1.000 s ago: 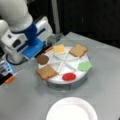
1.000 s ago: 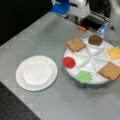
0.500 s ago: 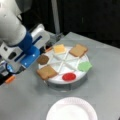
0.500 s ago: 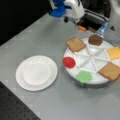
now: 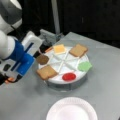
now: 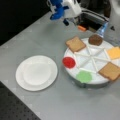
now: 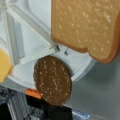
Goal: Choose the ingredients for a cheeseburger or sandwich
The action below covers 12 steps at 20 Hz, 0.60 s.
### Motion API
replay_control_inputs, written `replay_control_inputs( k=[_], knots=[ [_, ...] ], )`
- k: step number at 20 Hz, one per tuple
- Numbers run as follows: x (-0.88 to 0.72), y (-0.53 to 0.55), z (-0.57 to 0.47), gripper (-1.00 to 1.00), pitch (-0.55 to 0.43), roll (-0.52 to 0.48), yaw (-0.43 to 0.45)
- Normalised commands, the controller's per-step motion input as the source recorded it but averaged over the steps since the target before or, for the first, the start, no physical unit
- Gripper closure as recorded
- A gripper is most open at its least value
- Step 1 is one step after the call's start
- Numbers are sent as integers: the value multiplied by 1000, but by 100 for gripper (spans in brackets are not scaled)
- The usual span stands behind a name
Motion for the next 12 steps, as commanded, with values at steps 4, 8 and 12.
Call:
replay_control_inputs(
  k=[4,8,12],
  knots=[
    [-53,-70,-296,-100,-128,381,10],
    [66,-69,-250,-100,-203,433,60],
    [130,-162,-245,-100,-208,437,104]
  ],
)
